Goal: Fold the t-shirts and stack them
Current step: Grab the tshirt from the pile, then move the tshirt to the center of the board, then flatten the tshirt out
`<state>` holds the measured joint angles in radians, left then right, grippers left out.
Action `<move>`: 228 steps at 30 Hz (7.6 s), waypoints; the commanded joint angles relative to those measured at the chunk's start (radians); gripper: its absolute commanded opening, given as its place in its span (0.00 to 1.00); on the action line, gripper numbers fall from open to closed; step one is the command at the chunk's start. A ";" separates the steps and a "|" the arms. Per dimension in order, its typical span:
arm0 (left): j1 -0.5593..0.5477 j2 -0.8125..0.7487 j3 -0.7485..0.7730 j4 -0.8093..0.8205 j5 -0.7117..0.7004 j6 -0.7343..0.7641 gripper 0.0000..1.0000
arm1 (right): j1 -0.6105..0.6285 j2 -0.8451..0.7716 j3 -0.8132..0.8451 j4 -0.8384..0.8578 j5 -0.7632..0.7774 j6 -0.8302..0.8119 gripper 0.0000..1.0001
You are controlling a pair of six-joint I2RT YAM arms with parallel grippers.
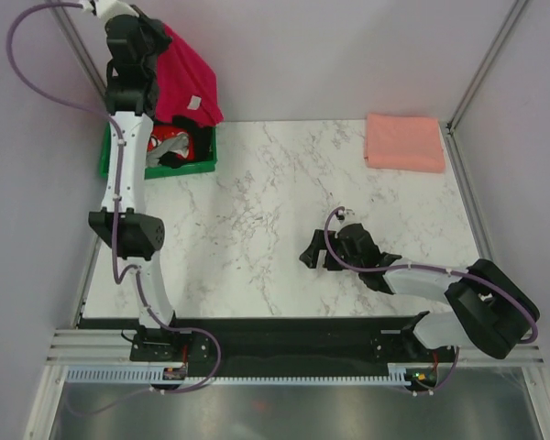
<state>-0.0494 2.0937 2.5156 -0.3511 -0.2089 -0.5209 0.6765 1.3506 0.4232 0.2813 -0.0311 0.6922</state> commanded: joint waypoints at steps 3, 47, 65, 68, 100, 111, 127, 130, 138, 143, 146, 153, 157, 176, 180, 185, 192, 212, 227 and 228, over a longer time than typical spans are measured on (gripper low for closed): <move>-0.069 -0.233 0.130 0.466 0.057 -0.034 0.02 | 0.001 0.024 -0.073 -0.212 -0.018 -0.002 0.98; -0.548 -1.098 -1.551 -0.554 0.177 -0.163 0.68 | 0.249 -0.275 0.371 -0.907 0.412 0.273 0.98; -0.951 -1.009 -1.877 -0.420 0.144 -0.467 0.47 | 0.202 -0.361 0.284 -0.953 0.387 0.268 0.98; -0.969 -0.968 -1.888 -0.416 0.144 -0.472 0.47 | 0.202 -0.369 0.276 -0.955 0.393 0.268 0.98; -0.994 -0.840 -1.951 -0.296 0.174 -0.470 0.38 | 0.187 -0.380 0.203 -0.936 0.398 0.262 0.98; -0.995 -0.840 -1.966 -0.258 0.143 -0.481 0.19 | 0.182 -0.373 0.198 -0.927 0.392 0.253 0.98; -0.992 -0.965 -1.543 -0.568 0.115 -0.432 0.02 | 0.181 -0.351 0.213 -0.891 0.333 0.237 0.98; -0.962 -0.945 -1.305 -0.685 0.034 -0.366 0.02 | 0.198 -0.323 0.230 -0.828 0.280 0.216 0.98; -0.906 -0.896 -1.405 -0.555 0.250 -0.300 0.02 | 0.245 -0.275 0.250 -0.818 0.292 0.219 0.98; -0.903 -0.928 -1.725 -0.180 0.479 -0.401 0.08 | 0.247 -0.301 0.221 -0.807 0.267 0.231 0.98; -0.902 -0.856 -1.758 -0.121 0.480 -0.393 0.12 | 0.247 -0.311 0.215 -0.815 0.273 0.231 0.98; -0.900 -0.782 -1.738 -0.069 0.496 -0.372 0.29 | 0.245 -0.324 0.204 -0.821 0.278 0.237 0.98; -0.900 -0.787 -1.739 -0.055 0.496 -0.381 0.24 | 0.247 -0.318 0.195 -0.818 0.273 0.242 0.98; -0.814 -0.798 -1.675 -0.114 0.505 -0.312 0.51 | 0.250 -0.300 0.143 -0.694 0.195 0.260 0.98; -0.802 -0.788 -1.629 -0.121 0.506 -0.300 0.50 | 0.250 -0.300 0.137 -0.694 0.195 0.259 0.98; -0.788 -0.753 -1.575 -0.132 0.526 -0.272 0.50 | 0.250 -0.300 0.134 -0.692 0.195 0.253 0.98; -0.784 -0.699 -1.537 -0.141 0.574 -0.251 0.50 | 0.250 -0.285 0.143 -0.680 0.197 0.248 0.98; -0.906 -0.908 -1.727 -0.193 0.421 -0.304 0.55 | 0.276 -0.188 0.126 -0.424 0.057 0.231 0.81; -1.030 -0.750 -1.572 -0.230 0.273 -0.249 0.62 | 0.149 -0.246 0.354 -0.899 0.355 0.145 0.98; -1.038 -0.721 -1.540 -0.229 0.260 -0.254 0.63 | 0.118 -0.258 0.356 -0.921 0.358 0.144 0.98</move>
<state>-1.0546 1.3094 0.8959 -0.5797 0.1246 -0.8013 0.8787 1.1469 0.7204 -0.4450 0.2081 0.8783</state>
